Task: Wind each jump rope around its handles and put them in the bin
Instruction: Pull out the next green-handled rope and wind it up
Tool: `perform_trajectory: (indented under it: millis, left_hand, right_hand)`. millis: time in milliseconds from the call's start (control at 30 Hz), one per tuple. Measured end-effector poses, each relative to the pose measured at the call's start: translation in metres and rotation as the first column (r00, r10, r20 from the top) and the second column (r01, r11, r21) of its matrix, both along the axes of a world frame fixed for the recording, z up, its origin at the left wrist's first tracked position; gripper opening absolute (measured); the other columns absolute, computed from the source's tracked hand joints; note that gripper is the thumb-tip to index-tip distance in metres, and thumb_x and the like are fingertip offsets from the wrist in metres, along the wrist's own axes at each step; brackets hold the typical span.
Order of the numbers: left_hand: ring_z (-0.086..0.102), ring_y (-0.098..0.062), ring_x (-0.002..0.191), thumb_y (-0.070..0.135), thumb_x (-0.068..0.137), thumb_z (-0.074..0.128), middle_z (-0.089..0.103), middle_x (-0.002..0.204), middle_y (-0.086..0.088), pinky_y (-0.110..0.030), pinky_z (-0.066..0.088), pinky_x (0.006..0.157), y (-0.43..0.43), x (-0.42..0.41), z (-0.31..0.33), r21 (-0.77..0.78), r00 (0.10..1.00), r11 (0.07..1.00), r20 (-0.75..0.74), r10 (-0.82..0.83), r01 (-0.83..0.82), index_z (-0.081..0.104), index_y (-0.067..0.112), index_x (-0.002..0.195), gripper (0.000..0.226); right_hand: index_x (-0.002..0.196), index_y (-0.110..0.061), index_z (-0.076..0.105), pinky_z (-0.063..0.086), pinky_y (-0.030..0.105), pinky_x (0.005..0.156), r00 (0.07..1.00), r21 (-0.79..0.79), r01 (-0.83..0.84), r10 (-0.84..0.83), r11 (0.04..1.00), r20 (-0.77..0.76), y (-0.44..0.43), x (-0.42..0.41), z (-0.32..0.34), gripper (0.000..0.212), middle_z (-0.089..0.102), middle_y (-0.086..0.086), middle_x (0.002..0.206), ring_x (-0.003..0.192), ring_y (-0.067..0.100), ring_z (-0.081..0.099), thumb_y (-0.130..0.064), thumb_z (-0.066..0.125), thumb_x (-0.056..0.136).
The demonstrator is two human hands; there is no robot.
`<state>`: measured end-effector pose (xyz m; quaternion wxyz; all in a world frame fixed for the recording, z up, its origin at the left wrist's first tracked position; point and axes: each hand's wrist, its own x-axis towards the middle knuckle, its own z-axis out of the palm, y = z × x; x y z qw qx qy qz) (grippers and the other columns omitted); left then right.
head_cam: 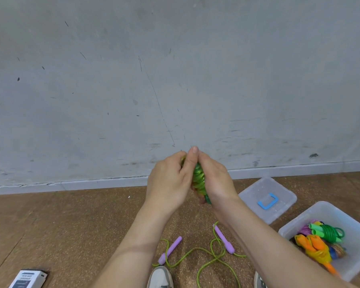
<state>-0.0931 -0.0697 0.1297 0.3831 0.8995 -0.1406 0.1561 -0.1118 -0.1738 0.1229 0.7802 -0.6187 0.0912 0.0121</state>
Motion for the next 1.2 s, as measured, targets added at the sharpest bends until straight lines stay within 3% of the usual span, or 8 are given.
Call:
perform_trajectory:
  millis: [200,367,567,733,867,1000,1100,1200]
  left_hand:
    - [0.042,-0.015,0.038,0.042,0.096,0.051,0.039,0.055,-0.008,-0.019,0.036,0.038,-0.009,-0.002,0.002,-0.548,0.947,0.829,-0.191,-0.258,0.115,0.048,0.007,0.07,0.043]
    - [0.037,-0.009,0.034,0.03,0.099,0.046,0.035,0.049,0.002,-0.015,0.032,0.033,-0.015,-0.01,0.006,-0.652,0.948,0.756,-0.198,-0.251,0.064,0.047,0.012,0.068,0.035]
    - [0.039,-0.015,0.039,0.031,0.099,0.048,0.037,0.049,0.002,-0.023,0.03,0.04,-0.013,-0.003,-0.003,-0.645,0.959,0.762,-0.173,-0.224,0.061,0.047,0.012,0.063,0.04]
    - [0.051,-0.02,0.055,0.041,0.097,0.046,0.05,0.056,0.001,-0.044,0.046,0.059,-0.005,0.01,-0.016,-0.374,0.995,0.926,-0.102,0.021,-0.058,0.05,0.014,0.068,0.04]
    - [0.054,-0.015,0.058,0.029,0.097,0.043,0.059,0.06,0.004,-0.039,0.045,0.062,-0.003,0.012,-0.016,-0.404,0.965,0.915,-0.236,-0.112,0.008,0.064,0.017,0.074,0.033]
    - [0.058,-0.011,0.078,0.034,0.101,0.038,0.069,0.091,0.004,-0.034,0.05,0.075,-0.009,0.004,-0.005,-0.545,0.853,0.836,-0.402,-0.333,0.069,0.07,0.016,0.092,0.039]
    - [0.05,-0.013,0.073,0.04,0.097,0.047,0.059,0.083,0.0,-0.03,0.049,0.075,-0.019,-0.001,-0.002,-0.505,0.841,0.845,-0.37,-0.394,0.174,0.072,0.016,0.085,0.036]
    - [0.05,-0.014,0.064,0.03,0.095,0.056,0.053,0.073,-0.007,-0.025,0.052,0.064,-0.034,-0.005,-0.004,-0.632,0.804,0.76,-0.37,-0.465,0.149,0.07,0.003,0.082,0.033]
  right_hand:
    - [0.061,-0.017,0.051,0.023,0.017,0.04,0.969,0.396,-0.151,0.216,0.906,-0.124,-0.001,0.001,-0.007,0.053,0.042,0.006,0.048,0.036,0.014,0.031,-0.062,0.043,0.089]
    - [0.062,-0.018,0.05,0.02,0.014,0.037,0.943,0.519,-0.228,0.32,0.824,-0.095,-0.003,0.003,-0.008,0.056,0.039,0.004,0.048,0.032,0.01,0.028,-0.068,0.042,0.085]
    - [0.071,-0.015,0.056,0.018,0.019,0.042,0.955,0.413,-0.231,0.286,0.881,-0.075,-0.011,0.003,-0.01,0.064,0.044,0.006,0.054,0.039,0.012,0.029,-0.075,0.037,0.086]
    - [0.114,-0.016,0.051,0.035,0.026,0.046,0.985,0.111,-0.17,0.17,0.979,0.011,-0.016,-0.003,-0.011,0.04,0.055,0.003,0.077,0.054,0.013,0.046,-0.049,0.059,0.091]
    - [0.118,-0.027,0.048,0.046,0.039,0.063,0.984,-0.229,-0.14,0.162,0.963,0.078,-0.029,-0.011,-0.013,0.044,0.06,0.003,0.092,0.069,0.018,0.054,-0.022,0.075,0.083]
    - [0.115,-0.03,0.047,0.048,0.039,0.069,0.984,-0.544,0.021,0.08,0.839,0.161,-0.046,-0.019,-0.009,0.042,0.057,-0.001,0.093,0.078,0.017,0.056,-0.028,0.074,0.083]
    - [0.12,-0.032,0.045,0.038,0.021,0.068,0.976,-0.723,0.115,0.058,0.682,0.21,-0.059,-0.028,-0.002,0.046,0.053,0.004,0.106,0.086,0.013,0.051,-0.033,0.073,0.082]
    - [0.133,-0.029,0.04,0.035,0.021,0.074,0.979,-0.864,0.12,0.087,0.489,0.186,-0.069,-0.041,0.01,0.06,0.043,0.003,0.112,0.095,0.014,0.049,-0.038,0.072,0.083]
